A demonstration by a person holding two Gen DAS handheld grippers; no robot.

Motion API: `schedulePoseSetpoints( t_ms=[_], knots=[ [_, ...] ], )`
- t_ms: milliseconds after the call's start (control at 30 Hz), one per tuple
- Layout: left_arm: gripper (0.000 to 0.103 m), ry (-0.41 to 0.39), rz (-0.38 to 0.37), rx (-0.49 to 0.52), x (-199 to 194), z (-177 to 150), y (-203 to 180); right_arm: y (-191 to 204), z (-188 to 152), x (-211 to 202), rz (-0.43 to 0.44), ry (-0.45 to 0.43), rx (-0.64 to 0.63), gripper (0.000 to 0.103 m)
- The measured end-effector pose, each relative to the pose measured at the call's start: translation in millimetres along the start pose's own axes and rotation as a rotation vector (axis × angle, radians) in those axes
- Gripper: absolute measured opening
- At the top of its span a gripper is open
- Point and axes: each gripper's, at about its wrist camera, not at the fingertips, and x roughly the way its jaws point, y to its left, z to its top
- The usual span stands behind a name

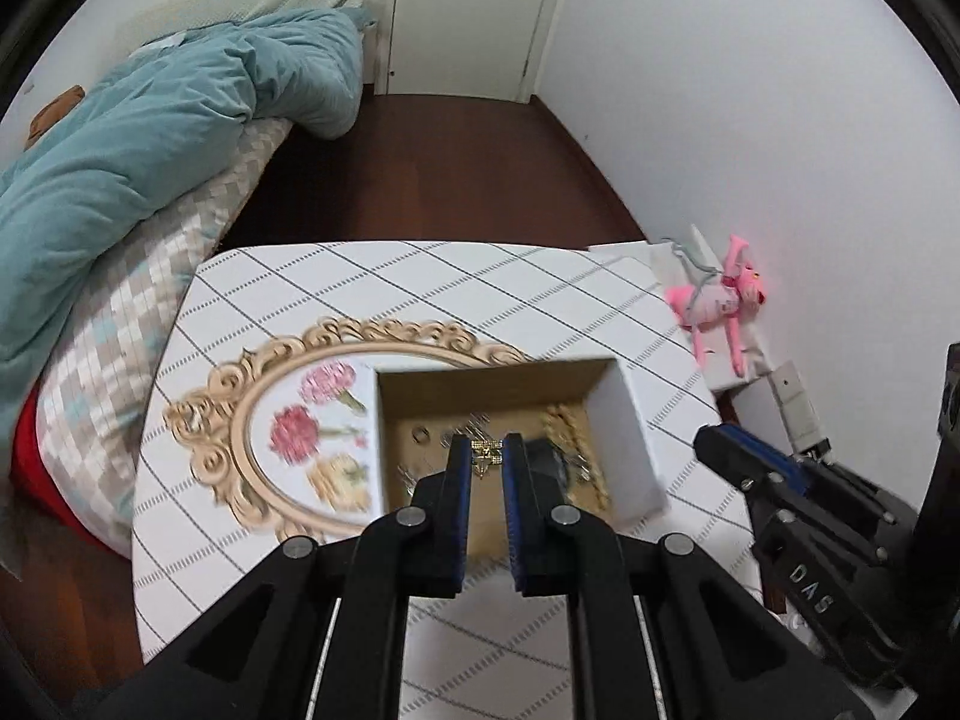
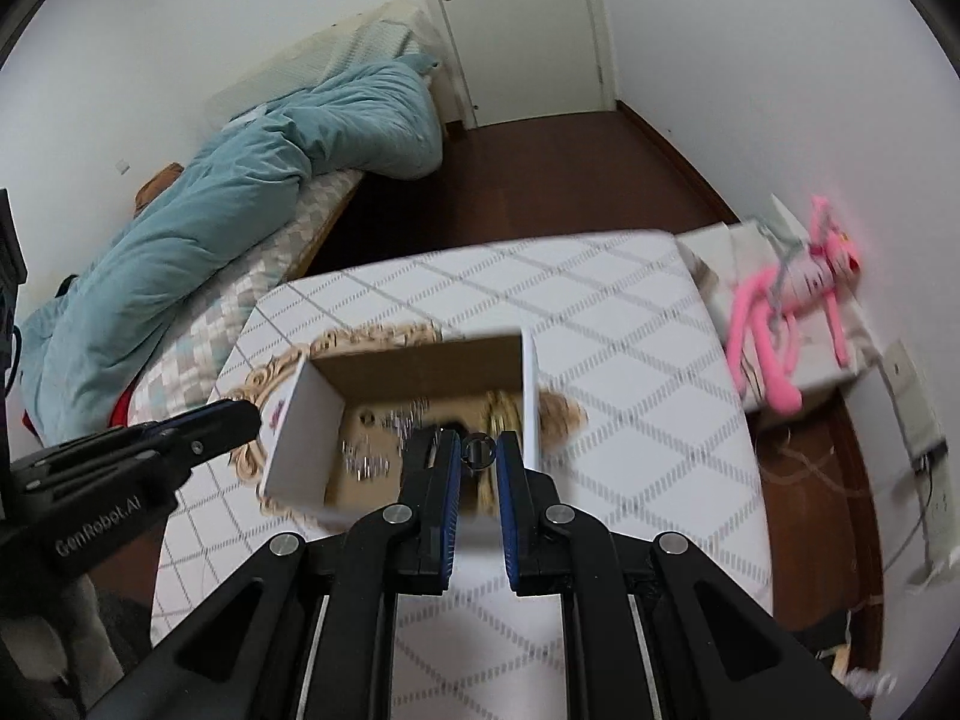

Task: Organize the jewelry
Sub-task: 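Drop the gold earring and black ring into the white box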

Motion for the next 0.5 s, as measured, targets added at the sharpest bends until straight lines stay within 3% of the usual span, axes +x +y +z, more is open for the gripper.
schedulePoseSetpoints(
  t_ms=[200,400,433,467,500],
  knots=[
    [0.008,0.106,0.01,-0.021,38,15,16,8,33,51,0.009,0.123,-0.046,0.013],
    [0.012,0.208,0.064,-0.037,63,22,25,5,43,96,-0.016,0.265,-0.051,0.014],
    [0.012,0.207,0.072,-0.04,63,22,27,4,45,99,-0.021,0.275,-0.05,0.015],
    [0.014,0.204,0.082,-0.046,62,23,28,3,45,101,-0.024,0.283,-0.048,0.023],
    [0.022,0.201,0.09,-0.051,62,24,29,2,47,102,-0.021,0.286,-0.046,0.03]
  ],
)
